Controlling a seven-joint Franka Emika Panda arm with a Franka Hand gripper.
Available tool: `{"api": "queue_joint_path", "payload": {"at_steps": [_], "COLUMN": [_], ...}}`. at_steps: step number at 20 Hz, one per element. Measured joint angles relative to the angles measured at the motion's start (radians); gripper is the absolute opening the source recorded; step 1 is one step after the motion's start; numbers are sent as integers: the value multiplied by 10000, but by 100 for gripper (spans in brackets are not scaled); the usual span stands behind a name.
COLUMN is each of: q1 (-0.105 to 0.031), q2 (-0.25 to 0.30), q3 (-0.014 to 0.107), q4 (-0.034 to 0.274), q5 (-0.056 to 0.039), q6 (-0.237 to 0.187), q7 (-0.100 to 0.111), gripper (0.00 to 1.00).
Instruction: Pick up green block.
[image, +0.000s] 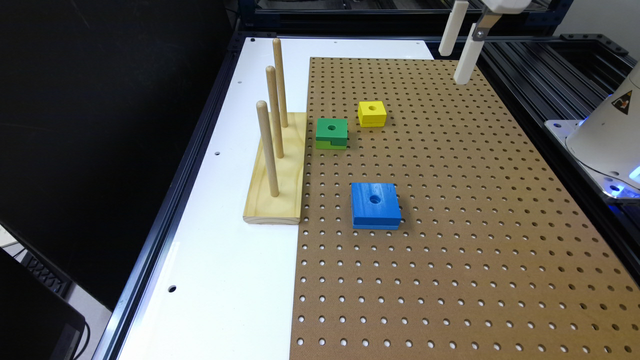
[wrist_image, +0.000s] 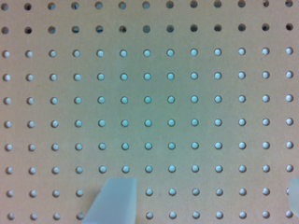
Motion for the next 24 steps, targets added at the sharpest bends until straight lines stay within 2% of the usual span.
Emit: {"api": "queue_joint_path", "payload": {"at_steps": [8,11,15,20,24], "q1": [-78,-82,-83,-86,-93], "q2": [270,468,1047,2292,2889], "q3": [0,0,0,0,0], "q4": [93,214,774,1817,2286], "q5": [-2,-2,-2,-3,-3], "q6": [277,435,508,549,550], "q7": [-34,-36,-37,-38,-40], "gripper": [100,100,100,100,100]}}
